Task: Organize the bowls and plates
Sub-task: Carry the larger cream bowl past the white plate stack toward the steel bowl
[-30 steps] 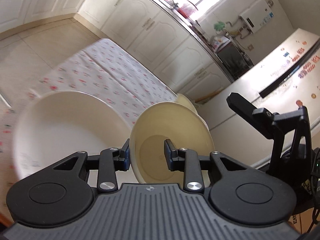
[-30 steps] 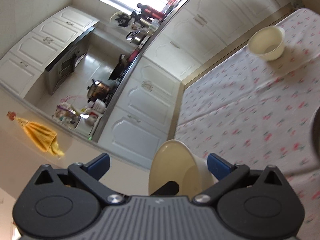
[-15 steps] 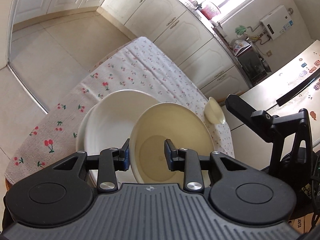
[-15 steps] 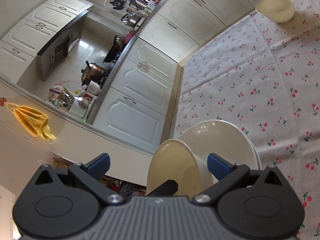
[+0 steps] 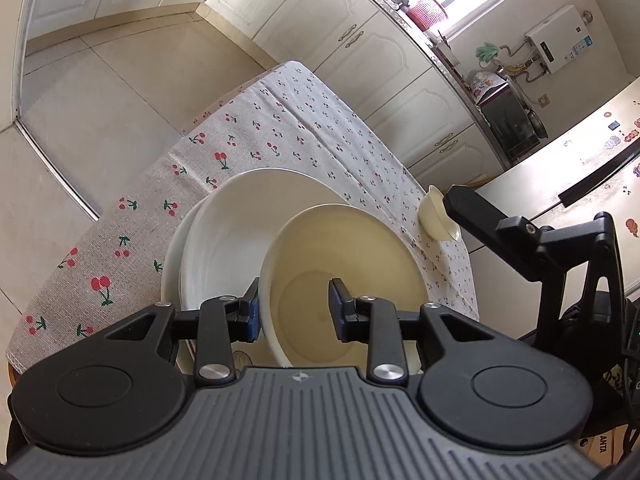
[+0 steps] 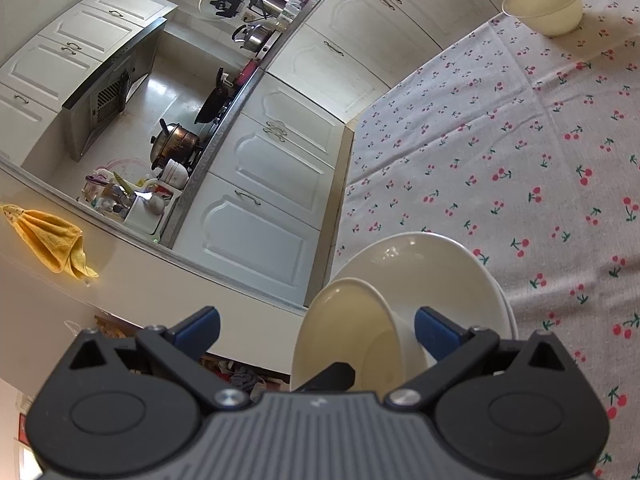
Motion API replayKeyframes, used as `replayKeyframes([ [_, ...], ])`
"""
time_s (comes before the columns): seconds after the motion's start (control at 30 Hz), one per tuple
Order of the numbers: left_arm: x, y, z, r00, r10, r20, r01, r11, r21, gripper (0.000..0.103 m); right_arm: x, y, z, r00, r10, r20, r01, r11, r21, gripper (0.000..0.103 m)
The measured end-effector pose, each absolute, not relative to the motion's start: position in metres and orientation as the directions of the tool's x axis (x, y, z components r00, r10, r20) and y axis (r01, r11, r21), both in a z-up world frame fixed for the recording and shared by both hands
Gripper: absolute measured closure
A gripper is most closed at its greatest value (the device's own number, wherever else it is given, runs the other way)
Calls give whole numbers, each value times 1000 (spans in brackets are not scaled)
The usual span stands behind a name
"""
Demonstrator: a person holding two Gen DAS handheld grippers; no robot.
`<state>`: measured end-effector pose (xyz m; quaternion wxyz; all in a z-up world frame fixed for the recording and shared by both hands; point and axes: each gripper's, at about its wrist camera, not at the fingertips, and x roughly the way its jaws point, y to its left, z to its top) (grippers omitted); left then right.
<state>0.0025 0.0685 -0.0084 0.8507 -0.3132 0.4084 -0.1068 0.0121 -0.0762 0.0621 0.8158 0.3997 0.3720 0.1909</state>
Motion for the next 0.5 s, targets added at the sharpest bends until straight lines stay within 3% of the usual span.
replayKeyframes([
  [0.5,-1,62,-7,657,-399,-640,-76,809,-583,68,9,-72,64,673,595,-440,-95,659,746,0],
])
